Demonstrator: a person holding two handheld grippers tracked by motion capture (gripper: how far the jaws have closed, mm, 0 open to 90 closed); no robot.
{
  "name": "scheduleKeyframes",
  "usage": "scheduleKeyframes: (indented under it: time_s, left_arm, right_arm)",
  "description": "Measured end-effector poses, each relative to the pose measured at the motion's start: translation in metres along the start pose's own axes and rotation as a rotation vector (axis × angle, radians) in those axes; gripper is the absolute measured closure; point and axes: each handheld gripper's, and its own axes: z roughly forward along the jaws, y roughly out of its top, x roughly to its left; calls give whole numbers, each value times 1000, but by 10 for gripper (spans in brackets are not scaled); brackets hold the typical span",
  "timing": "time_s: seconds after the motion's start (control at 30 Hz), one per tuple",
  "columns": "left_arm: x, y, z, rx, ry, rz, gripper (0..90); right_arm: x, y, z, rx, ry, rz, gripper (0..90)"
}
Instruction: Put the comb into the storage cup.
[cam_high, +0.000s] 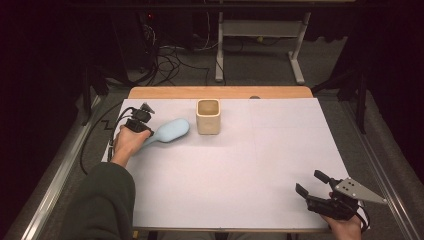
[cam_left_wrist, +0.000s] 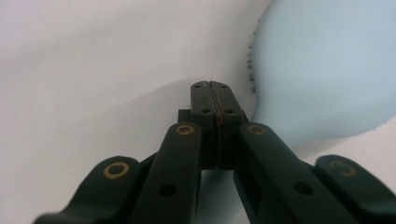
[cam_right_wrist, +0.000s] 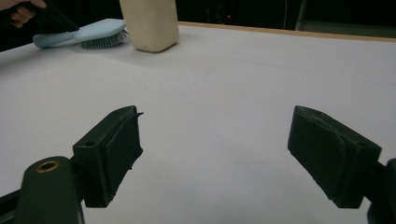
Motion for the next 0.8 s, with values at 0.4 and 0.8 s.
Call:
scheduleKeyframes:
  time_s: [0.4,0.8]
  left_arm:
    - [-1,-19,-3,-16,-42,-32,900]
    - [-9,-31,-5,-33,-79,-46,895]
  right_arm:
    - [0,0,0,-1,6,1,180]
    - [0,0,0,-3,10,2,180]
